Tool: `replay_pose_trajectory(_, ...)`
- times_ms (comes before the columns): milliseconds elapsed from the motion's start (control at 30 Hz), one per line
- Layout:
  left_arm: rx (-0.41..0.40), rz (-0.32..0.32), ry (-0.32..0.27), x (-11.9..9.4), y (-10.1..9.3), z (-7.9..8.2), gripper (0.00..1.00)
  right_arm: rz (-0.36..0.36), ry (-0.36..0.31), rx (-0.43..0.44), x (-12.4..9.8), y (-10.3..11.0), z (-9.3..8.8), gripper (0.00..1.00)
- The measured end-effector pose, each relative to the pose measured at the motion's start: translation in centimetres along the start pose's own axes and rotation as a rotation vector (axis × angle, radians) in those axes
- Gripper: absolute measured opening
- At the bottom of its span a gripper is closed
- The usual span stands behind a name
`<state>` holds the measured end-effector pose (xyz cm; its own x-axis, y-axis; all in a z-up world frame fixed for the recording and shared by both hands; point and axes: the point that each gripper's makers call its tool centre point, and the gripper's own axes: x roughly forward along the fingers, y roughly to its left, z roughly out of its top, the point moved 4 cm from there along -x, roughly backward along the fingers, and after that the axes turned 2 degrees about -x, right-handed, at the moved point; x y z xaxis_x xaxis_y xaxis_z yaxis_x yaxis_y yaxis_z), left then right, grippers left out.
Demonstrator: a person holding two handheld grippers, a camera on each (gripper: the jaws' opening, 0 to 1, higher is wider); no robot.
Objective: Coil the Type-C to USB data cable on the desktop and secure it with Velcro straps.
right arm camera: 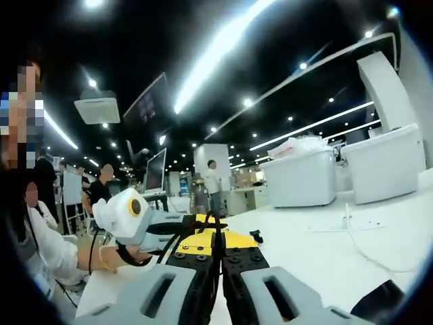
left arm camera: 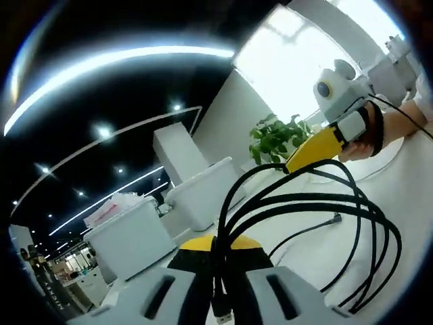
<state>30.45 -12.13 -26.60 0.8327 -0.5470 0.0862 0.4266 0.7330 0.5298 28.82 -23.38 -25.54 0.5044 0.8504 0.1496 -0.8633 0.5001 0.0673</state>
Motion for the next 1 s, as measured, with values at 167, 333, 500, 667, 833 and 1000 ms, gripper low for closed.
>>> replay_pose_trajectory(167,-0.038,0.015,0.001,-0.2,0.8,-0.1,0.04,-0.057,-0.089,0.029,-0.7,-1.4,1.7,0.10)
replay_pose_trajectory(333,-0.032,0.061,-0.025,-0.9,2.1,1.0,0.04,-0.211,-0.029,-0.058,-1.6,-5.0,1.1,0.10)
replay_pose_trajectory(500,-0.011,0.087,-0.077,-1.6,2.5,2.8,0.04,-0.224,0.227,-0.100,0.0,-6.1,-4.7,0.25)
replay_pose_trajectory(667,0.012,0.089,-0.131,-2.3,2.5,4.5,0.04,-0.239,0.324,-0.169,0.9,-6.8,-6.8,0.25)
replay_pose_trajectory(833,0.060,0.103,-0.187,-3.1,2.4,6.5,0.04,-0.239,0.377,-0.182,1.5,-7.0,-7.8,0.24)
replay_pose_trajectory(1000,0.084,0.129,-0.222,-3.6,2.9,7.6,0.04,-0.183,0.462,-0.126,1.4,-5.8,-9.0,0.23)
